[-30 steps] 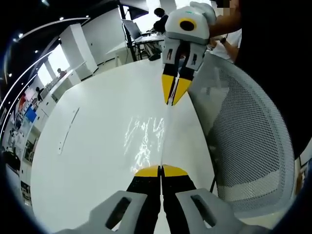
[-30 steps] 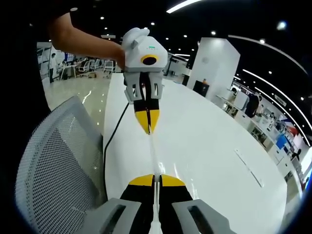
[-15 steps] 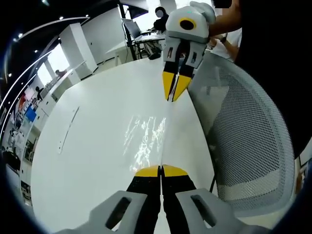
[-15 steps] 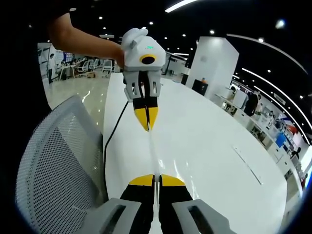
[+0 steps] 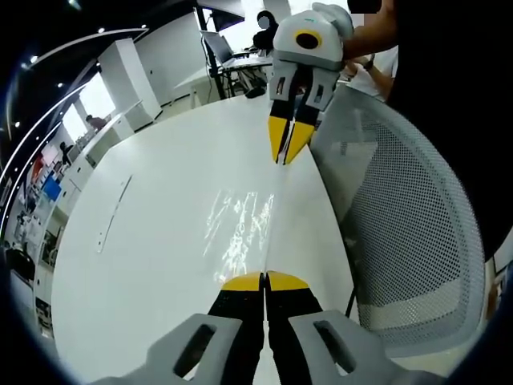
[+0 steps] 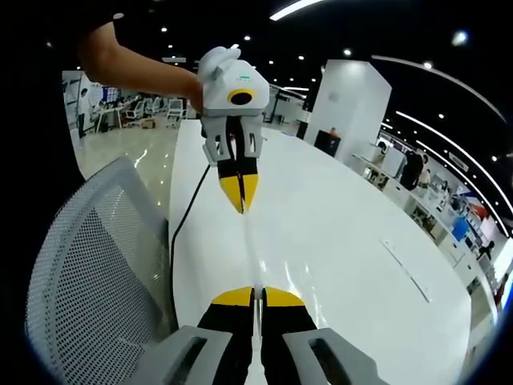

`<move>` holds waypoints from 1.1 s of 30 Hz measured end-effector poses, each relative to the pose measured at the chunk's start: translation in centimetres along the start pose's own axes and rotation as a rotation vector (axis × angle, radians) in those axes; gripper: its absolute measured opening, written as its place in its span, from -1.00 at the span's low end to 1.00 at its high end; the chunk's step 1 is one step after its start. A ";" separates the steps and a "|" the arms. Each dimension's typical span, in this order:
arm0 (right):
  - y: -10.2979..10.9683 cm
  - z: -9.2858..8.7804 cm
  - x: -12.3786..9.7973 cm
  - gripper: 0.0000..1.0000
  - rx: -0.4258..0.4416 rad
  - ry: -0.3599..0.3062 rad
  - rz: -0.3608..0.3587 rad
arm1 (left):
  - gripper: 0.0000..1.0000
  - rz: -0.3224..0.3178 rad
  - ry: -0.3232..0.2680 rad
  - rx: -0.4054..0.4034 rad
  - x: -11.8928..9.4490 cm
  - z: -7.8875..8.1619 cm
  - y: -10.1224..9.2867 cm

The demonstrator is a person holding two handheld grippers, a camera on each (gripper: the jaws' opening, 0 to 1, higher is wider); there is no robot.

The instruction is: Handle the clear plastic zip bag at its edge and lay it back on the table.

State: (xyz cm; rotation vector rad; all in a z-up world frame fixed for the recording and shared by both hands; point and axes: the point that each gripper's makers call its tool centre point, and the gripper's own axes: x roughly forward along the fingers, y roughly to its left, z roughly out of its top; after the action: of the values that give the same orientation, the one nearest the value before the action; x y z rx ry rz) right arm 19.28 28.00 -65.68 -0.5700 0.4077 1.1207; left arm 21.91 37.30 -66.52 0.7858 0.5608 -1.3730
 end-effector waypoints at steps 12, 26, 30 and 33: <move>0.0 -0.2 -0.1 -1.00 0.007 0.002 -0.003 | -1.00 -0.003 0.002 -0.002 -0.1 -0.1 0.0; -0.1 -0.4 -0.3 -1.00 0.012 0.003 -0.010 | -1.00 -0.003 0.003 -0.002 -0.2 -0.3 0.1; -0.1 -0.5 -0.4 -1.00 0.016 0.005 -0.013 | -1.00 -0.004 0.005 -0.002 -0.2 -0.3 0.1; -0.1 -0.6 -0.5 -1.00 0.019 0.007 -0.015 | -1.00 -0.005 0.006 -0.002 -0.2 -0.3 0.1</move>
State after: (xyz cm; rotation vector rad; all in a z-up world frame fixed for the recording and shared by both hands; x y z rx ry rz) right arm 19.20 27.22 -65.85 -0.5592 0.4189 1.1001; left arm 21.97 37.67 -66.57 0.7875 0.5687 -1.3745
